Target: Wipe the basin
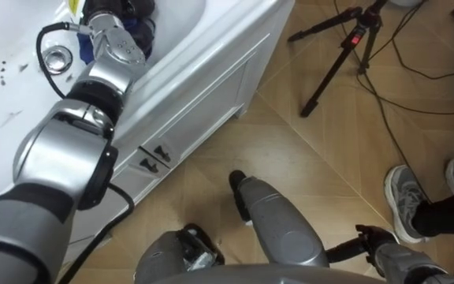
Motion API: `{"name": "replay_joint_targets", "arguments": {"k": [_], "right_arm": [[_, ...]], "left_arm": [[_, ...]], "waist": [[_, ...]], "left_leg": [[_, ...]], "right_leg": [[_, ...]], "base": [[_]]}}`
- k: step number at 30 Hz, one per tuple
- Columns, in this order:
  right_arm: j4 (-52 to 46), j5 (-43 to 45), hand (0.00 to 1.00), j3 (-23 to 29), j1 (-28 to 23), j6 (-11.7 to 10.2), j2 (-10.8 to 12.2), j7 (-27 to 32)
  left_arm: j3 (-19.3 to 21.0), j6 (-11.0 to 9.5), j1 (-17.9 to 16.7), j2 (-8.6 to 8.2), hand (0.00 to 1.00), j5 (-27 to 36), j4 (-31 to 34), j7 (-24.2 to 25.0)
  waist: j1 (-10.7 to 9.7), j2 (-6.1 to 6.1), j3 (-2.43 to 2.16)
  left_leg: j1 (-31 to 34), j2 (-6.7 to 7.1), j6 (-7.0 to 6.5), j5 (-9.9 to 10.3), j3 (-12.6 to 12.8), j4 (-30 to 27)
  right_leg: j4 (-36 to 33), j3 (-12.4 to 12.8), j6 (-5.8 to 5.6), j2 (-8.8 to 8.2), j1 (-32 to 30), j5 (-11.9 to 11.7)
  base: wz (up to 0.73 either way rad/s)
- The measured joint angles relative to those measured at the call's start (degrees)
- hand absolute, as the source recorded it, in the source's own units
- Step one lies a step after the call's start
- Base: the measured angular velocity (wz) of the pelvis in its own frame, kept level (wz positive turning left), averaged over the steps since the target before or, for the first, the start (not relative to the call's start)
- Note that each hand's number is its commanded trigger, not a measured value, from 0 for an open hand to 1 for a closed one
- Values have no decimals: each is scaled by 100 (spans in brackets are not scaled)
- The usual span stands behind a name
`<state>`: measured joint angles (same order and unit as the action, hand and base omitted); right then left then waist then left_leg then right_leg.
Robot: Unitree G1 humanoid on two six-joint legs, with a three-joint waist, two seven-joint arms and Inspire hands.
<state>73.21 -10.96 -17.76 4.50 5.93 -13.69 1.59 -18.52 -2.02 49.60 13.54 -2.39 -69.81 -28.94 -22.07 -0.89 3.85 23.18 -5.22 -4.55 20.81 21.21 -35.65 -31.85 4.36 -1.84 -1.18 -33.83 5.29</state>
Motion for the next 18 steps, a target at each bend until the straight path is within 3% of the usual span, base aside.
{"name": "replay_joint_targets", "arguments": {"k": [4, 7, 11, 12, 13, 18], "right_arm": [[-97, 1, 0, 61, -11, 38, -4, -52], [-275, -8, 0, 117, -100, 80, -6, -46], [-452, -7, 0, 120, -229, 119, -27, -26], [-472, -1, 0, 132, -241, 118, -26, -15], [-495, 12, 0, 182, -286, 115, -20, -4], [-493, 29, 0, 331, -221, 102, -19, 45]], "left_arm": [[-35, -194, -321, 257, 100, -190, -120, 251], [46, -217, -592, 437, 100, -315, -160, 366], [192, -225, -960, 635, 100, -752, -351, 376], [254, -217, -1005, 636, 100, -763, -370, 386], [379, -213, -1080, 653, 100, -881, -374, 418], [504, -204, -1428, 812, 100, -1000, -444, 491]], "waist": [[38, 56, -1], [69, 80, -11], [307, 51, -21], [331, 59, -44], [361, 124, -110], [462, 120, -151]], "left_leg": [[-142, 2, 25, 0, 68, 81], [-181, 2, 87, 5, 87, 131], [-388, 28, 162, -52, 212, 322], [-393, 33, 171, -65, 210, 347], [-416, 55, 195, -93, 219, 406], [-544, 61, 252, -154, 195, 511]], "right_leg": [[7, 37, 11, 19, 74, -2], [-4, 50, 31, 30, 95, 16], [-2, 172, 72, 78, 164, 31], [2, 172, 80, 78, 162, 35], [8, 171, 95, 76, 163, 45], [85, 155, 141, 122, 295, 48]], "base": [[-9], [-5], [-16], [0], [0], [0]]}}
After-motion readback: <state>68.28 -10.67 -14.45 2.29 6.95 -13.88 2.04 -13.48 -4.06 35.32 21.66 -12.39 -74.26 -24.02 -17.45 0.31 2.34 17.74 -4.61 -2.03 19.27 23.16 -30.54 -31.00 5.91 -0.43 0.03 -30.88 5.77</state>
